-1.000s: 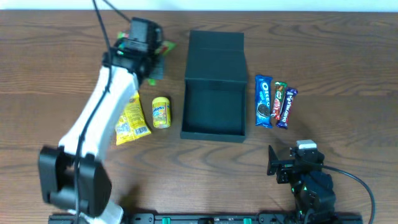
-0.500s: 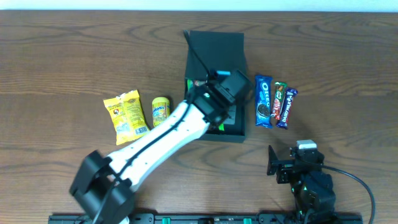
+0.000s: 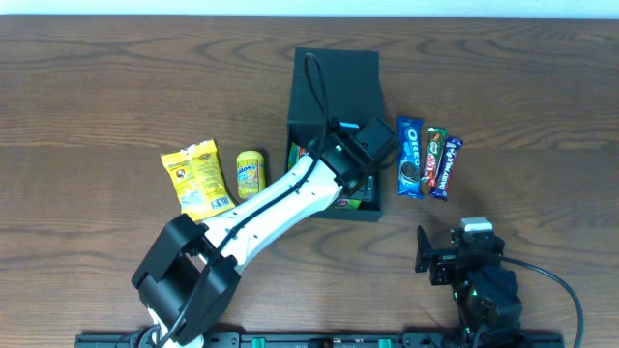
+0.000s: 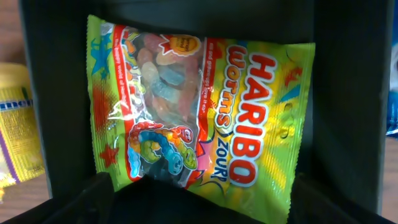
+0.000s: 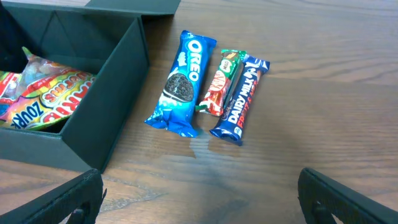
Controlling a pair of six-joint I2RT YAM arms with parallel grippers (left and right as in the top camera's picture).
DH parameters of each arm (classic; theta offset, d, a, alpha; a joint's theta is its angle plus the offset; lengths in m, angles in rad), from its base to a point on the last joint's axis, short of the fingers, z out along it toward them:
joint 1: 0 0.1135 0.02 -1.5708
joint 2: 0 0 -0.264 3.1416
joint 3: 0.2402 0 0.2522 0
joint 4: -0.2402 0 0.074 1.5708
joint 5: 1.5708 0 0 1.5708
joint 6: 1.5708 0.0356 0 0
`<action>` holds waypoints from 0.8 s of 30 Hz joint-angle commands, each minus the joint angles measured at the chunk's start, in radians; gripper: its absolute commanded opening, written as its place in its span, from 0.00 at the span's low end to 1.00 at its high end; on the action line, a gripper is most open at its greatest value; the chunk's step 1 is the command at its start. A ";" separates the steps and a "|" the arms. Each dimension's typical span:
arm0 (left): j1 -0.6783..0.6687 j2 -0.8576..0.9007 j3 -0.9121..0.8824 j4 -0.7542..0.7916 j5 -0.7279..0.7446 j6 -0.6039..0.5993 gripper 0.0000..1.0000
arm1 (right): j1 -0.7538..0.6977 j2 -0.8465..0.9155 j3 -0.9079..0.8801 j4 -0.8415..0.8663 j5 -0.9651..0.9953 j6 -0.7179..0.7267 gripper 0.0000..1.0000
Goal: Pack container
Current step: 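Carry the Haribo bag into the black box and release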
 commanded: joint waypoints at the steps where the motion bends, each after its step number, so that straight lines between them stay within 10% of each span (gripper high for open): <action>1: 0.000 -0.009 -0.003 0.000 -0.027 0.098 0.86 | -0.009 -0.006 -0.002 0.003 0.003 -0.013 0.99; 9: 0.024 0.018 -0.004 0.005 -0.109 0.150 0.54 | -0.009 -0.006 -0.002 0.003 0.003 -0.013 0.99; 24: 0.087 0.035 -0.004 0.058 0.018 0.216 0.67 | -0.009 -0.006 -0.002 0.024 0.027 -0.014 0.99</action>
